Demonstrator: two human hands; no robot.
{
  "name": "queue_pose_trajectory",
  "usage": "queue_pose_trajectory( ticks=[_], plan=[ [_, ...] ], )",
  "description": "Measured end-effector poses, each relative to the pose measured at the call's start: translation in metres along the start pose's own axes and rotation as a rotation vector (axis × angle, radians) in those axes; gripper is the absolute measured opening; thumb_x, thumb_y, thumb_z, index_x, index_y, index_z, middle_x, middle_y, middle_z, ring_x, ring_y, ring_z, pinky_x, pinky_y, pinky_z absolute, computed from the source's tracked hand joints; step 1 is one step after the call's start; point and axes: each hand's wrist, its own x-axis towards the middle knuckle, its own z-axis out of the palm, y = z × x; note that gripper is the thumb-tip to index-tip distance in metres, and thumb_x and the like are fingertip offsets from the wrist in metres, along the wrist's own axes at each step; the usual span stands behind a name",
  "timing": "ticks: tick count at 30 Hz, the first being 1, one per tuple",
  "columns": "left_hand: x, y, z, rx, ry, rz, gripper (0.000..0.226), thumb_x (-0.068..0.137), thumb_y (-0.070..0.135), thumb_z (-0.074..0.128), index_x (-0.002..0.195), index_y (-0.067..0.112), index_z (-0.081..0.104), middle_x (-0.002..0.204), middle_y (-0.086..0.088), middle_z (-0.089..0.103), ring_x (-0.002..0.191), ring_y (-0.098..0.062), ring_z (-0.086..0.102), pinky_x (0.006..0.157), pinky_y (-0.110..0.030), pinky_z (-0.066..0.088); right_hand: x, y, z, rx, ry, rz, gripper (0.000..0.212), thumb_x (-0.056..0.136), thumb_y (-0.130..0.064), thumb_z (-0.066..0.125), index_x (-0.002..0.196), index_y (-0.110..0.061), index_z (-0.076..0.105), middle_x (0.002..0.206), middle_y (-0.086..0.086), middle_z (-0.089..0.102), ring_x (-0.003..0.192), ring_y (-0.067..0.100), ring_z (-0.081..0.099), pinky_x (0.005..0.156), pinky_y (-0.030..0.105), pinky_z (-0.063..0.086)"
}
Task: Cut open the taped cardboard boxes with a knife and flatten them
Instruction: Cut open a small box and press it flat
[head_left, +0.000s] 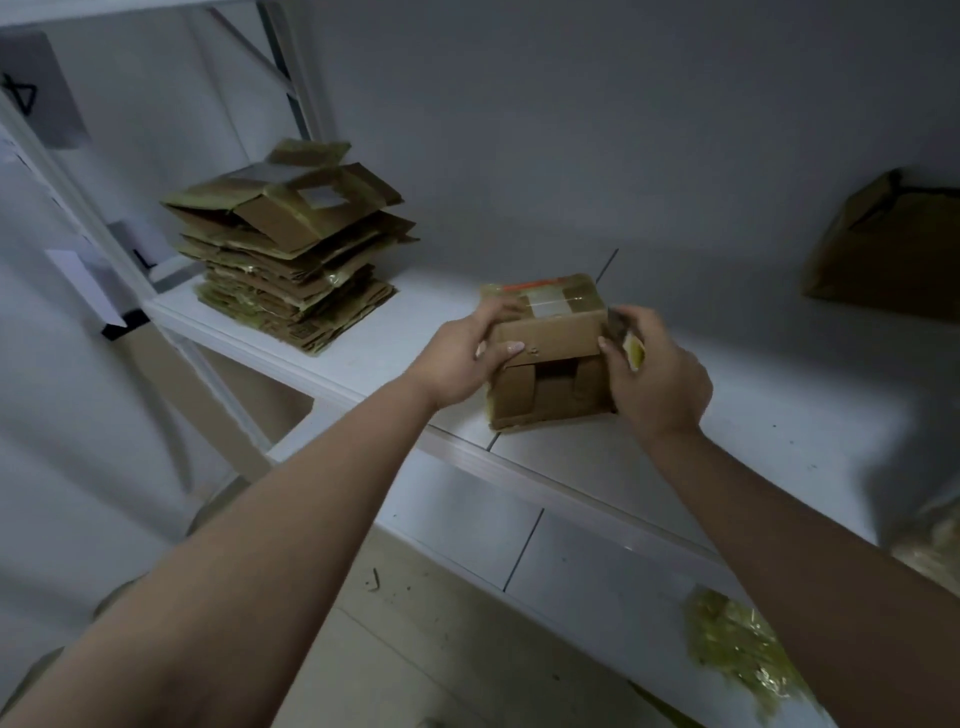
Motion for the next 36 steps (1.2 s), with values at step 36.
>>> queue_pose_trajectory(
  ticks=[36],
  plan=[
    [-0.062, -0.080, -0.015, 0.254, -0.187, 0.011, 0.060, 0.077, 0.032, 0.078, 0.126, 0.021, 0.045, 0.116, 0.005, 0.051, 0.101, -0.016, 0.054, 0.086, -0.031, 0.047, -0.022, -0.016, 0.012, -0.285, -0.731, -0.223, 0.078, 0.080, -0.037, 0.058, 0.146, -0.043, 0.016, 0.120, -0.002, 0.059, 0.085, 0.019, 0.060, 0.070, 0.025, 0.044]
  ],
)
